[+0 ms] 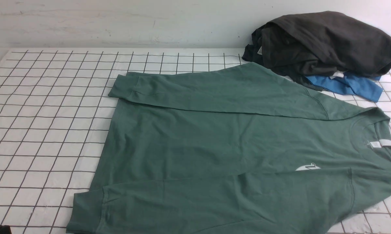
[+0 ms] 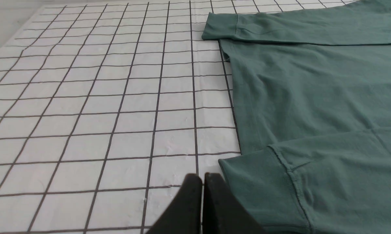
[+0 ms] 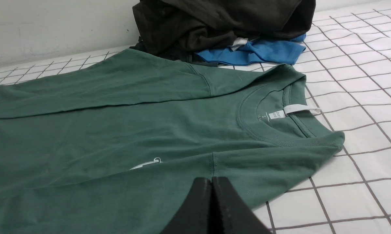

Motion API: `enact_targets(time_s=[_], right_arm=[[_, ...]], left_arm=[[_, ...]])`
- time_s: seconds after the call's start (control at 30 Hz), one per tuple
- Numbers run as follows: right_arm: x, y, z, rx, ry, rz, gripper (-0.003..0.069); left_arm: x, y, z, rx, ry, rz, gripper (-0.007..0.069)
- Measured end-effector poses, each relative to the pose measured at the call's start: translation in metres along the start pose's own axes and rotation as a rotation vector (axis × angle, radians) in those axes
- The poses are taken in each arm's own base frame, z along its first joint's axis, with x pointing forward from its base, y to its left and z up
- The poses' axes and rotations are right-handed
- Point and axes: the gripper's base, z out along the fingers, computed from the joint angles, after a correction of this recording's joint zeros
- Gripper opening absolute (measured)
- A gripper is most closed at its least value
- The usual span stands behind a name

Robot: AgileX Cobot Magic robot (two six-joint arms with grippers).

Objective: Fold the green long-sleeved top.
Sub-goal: Use the left arm to clamp the cuff closest to it

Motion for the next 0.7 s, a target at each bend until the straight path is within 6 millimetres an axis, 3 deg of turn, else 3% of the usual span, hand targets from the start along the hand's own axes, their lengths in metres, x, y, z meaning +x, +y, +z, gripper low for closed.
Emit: enact_targets(time_s=[0.7], right_arm=[[0.0000,0.0000,0.0000,0.000,0.000,-0.005,-0.0014]], left_arm=[[-0.0001,0.0003,0.0000,-0.004,-0.001,0.013,-0.0007]])
